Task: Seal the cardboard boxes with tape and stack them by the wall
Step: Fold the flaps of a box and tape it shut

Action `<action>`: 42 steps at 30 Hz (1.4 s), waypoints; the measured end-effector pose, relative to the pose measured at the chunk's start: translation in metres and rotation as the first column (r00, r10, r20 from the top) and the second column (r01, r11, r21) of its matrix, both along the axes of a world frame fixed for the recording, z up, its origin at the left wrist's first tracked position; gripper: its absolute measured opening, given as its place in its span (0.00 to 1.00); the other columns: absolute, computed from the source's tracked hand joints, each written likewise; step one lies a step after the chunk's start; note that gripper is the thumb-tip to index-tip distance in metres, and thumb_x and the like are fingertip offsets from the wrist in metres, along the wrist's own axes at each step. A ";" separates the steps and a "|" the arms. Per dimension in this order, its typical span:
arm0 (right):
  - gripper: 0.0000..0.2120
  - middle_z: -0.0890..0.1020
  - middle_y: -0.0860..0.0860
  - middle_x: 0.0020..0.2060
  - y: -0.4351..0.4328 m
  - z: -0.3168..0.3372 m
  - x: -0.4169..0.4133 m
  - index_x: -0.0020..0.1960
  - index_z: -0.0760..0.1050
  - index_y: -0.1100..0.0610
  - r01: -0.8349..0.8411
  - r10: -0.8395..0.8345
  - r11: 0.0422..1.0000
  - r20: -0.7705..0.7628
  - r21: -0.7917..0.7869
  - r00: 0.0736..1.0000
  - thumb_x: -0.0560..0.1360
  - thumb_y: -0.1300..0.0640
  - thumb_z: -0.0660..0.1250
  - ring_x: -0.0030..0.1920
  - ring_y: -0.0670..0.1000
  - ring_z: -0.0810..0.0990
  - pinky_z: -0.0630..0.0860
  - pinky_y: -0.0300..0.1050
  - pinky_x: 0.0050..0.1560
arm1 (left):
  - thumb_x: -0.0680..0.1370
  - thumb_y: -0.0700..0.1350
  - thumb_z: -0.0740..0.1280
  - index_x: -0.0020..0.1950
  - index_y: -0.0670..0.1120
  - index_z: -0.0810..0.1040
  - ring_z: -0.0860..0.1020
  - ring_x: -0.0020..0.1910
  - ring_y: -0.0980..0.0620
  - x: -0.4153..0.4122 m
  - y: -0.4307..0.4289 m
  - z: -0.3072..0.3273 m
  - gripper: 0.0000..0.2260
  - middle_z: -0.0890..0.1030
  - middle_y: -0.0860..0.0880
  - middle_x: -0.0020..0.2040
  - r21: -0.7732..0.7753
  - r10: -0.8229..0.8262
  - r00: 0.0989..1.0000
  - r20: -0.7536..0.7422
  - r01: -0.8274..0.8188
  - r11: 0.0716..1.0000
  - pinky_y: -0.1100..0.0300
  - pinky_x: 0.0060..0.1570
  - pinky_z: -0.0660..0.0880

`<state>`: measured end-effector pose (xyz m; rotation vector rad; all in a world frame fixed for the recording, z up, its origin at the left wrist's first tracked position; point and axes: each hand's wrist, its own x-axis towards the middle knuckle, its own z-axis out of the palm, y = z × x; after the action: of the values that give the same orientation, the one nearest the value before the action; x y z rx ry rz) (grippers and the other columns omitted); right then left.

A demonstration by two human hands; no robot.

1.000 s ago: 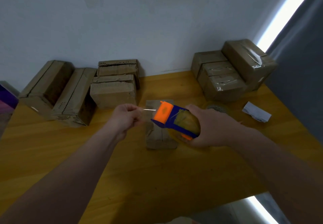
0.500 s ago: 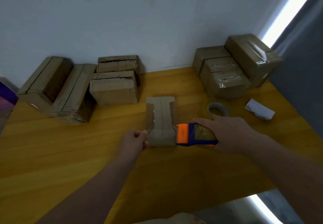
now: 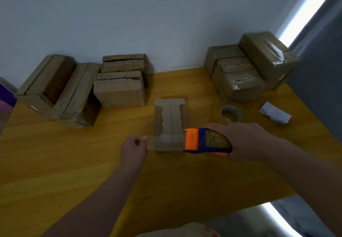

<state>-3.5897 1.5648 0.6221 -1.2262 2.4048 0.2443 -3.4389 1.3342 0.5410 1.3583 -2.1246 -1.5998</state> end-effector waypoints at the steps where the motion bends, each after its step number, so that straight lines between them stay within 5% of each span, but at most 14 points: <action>1: 0.39 0.74 0.46 0.61 0.000 0.000 -0.001 0.75 0.44 0.35 0.003 -0.003 1.000 0.001 0.006 1.000 0.73 0.32 0.63 0.58 0.49 0.76 0.72 0.46 0.50 | 0.82 0.46 0.61 0.40 0.45 0.70 0.71 0.36 0.45 0.001 0.001 -0.001 0.11 0.73 0.45 0.37 -0.018 -0.008 1.000 -0.002 0.008 1.000 0.44 0.44 0.74; 10: 0.38 0.74 0.49 0.61 -0.006 -0.008 -0.005 0.75 0.44 0.36 -0.007 0.011 0.996 -0.045 0.090 0.999 0.74 0.33 0.62 0.59 0.52 0.77 0.73 0.50 0.53 | 0.82 0.46 0.61 0.38 0.46 0.69 0.72 0.37 0.46 -0.002 0.005 -0.021 0.12 0.74 0.46 0.37 -0.081 -0.031 0.999 0.038 0.034 0.996 0.45 0.44 0.73; 16: 0.39 0.73 0.50 0.61 -0.014 -0.017 -0.009 0.76 0.43 0.37 -0.012 0.021 0.989 -0.056 0.145 0.998 0.75 0.34 0.62 0.59 0.54 0.76 0.75 0.52 0.54 | 0.82 0.48 0.61 0.39 0.47 0.70 0.76 0.45 0.43 -0.006 0.002 -0.029 0.11 0.75 0.48 0.40 0.010 -0.074 0.992 0.102 0.074 0.997 0.43 0.51 0.75; 20: 0.40 0.73 0.50 0.62 -0.015 -0.020 -0.011 0.76 0.42 0.38 -0.002 0.009 0.988 -0.046 0.158 0.999 0.74 0.33 0.63 0.60 0.54 0.76 0.75 0.53 0.55 | 0.81 0.52 0.60 0.50 0.41 0.75 0.76 0.51 0.37 -0.006 -0.003 -0.037 0.14 0.76 0.45 0.45 0.083 -0.129 0.984 0.122 0.119 0.989 0.41 0.56 0.74; 23: 0.41 0.73 0.50 0.61 -0.014 -0.023 -0.010 0.76 0.43 0.38 0.000 0.006 0.988 -0.040 0.151 0.999 0.74 0.34 0.64 0.59 0.54 0.76 0.76 0.53 0.55 | 0.82 0.55 0.57 0.61 0.42 0.72 0.74 0.58 0.37 -0.006 0.000 -0.040 0.18 0.75 0.37 0.57 0.200 -0.128 0.973 0.194 0.089 0.976 0.44 0.58 0.73; 25: 0.41 0.73 0.50 0.61 -0.014 -0.025 -0.010 0.76 0.43 0.38 0.004 0.001 0.990 -0.036 0.138 0.999 0.73 0.33 0.64 0.59 0.53 0.76 0.77 0.52 0.55 | 0.82 0.53 0.57 0.62 0.40 0.71 0.75 0.55 0.40 -0.004 0.001 -0.040 0.18 0.75 0.37 0.57 0.129 -0.150 0.959 0.240 0.122 0.984 0.49 0.53 0.73; 27: 0.42 0.74 0.49 0.61 -0.012 -0.027 -0.010 0.76 0.43 0.38 0.017 -0.015 0.992 -0.020 0.122 1.000 0.73 0.33 0.65 0.59 0.53 0.76 0.77 0.52 0.54 | 0.83 0.47 0.58 0.61 0.40 0.74 0.75 0.51 0.45 -0.002 0.003 -0.036 0.13 0.77 0.40 0.58 -0.109 -0.106 0.968 0.229 0.133 0.985 0.56 0.47 0.69; 30: 0.42 0.74 0.48 0.61 -0.011 -0.030 -0.010 0.76 0.43 0.38 0.036 -0.035 0.993 -0.005 0.111 0.999 0.72 0.33 0.65 0.58 0.52 0.77 0.78 0.53 0.54 | 0.81 0.39 0.59 0.69 0.42 0.71 0.76 0.56 0.47 0.000 0.014 -0.027 0.16 0.78 0.45 0.61 -0.281 -0.124 0.992 0.025 0.126 0.951 0.56 0.51 0.72; 34: 0.42 0.74 0.49 0.59 -0.012 -0.030 -0.006 0.76 0.44 0.39 0.058 -0.060 0.993 0.019 0.105 0.998 0.72 0.35 0.66 0.56 0.52 0.77 0.78 0.50 0.52 | 0.78 0.38 0.62 0.78 0.48 0.57 0.69 0.68 0.50 -0.003 0.032 -0.024 0.29 0.68 0.48 0.72 -0.253 -0.358 0.934 0.013 0.350 0.902 0.47 0.65 0.70; 38: 0.43 0.74 0.49 0.58 -0.010 -0.033 0.001 0.77 0.44 0.41 0.086 -0.090 0.992 0.040 0.088 0.995 0.73 0.36 0.66 0.55 0.52 0.77 0.78 0.48 0.49 | 0.78 0.41 0.64 0.79 0.46 0.48 0.54 0.76 0.51 -0.014 0.024 -0.017 0.35 0.50 0.49 0.79 -0.357 -0.490 0.857 0.157 0.512 0.781 0.56 0.71 0.60; 42: 0.43 0.73 0.49 0.51 -0.013 -0.034 0.011 0.77 0.44 0.43 0.127 -0.131 0.990 0.055 0.068 0.990 0.73 0.38 0.67 0.51 0.53 0.77 0.79 0.49 0.47 | 0.79 0.43 0.64 0.79 0.46 0.43 0.47 0.78 0.50 -0.021 0.016 -0.010 0.36 0.44 0.50 0.79 -0.341 -0.642 0.713 0.281 0.700 0.628 0.57 0.73 0.54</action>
<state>-3.5783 1.5515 0.5878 -1.0307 2.3943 0.2399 -3.4599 1.3498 0.5314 0.5363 -3.0703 -1.0776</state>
